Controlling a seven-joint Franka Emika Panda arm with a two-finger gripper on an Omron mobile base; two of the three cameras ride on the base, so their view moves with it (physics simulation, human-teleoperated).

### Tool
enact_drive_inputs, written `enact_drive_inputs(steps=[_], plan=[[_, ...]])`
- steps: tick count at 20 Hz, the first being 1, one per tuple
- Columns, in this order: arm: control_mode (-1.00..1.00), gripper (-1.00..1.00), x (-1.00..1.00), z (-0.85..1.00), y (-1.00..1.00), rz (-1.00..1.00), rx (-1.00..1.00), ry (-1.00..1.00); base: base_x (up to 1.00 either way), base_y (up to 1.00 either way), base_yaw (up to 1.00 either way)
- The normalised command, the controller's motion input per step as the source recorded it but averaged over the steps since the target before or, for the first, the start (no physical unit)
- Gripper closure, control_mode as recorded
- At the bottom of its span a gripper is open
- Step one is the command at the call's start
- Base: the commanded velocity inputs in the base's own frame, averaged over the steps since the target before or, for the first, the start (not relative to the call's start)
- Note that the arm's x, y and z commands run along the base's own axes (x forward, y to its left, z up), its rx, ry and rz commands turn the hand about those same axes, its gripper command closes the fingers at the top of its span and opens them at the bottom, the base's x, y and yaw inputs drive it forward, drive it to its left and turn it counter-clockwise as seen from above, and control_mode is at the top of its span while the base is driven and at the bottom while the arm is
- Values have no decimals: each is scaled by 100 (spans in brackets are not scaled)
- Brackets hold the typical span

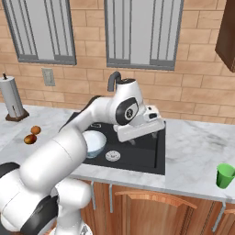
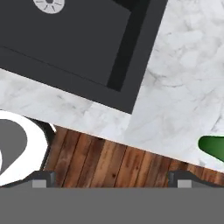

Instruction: Remove the mango and tangerine from the sink. Then move the bowl and cup from the counter to the sink for washing.

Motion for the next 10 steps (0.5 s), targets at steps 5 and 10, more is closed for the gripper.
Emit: enact_drive_inputs(steps=[5,10], plan=[[-100,-100,-27,7,-18,-35,0,-10,0,0,0],[-100,-100,-17,0,-7,-30,-1,-11,0,0,0]])
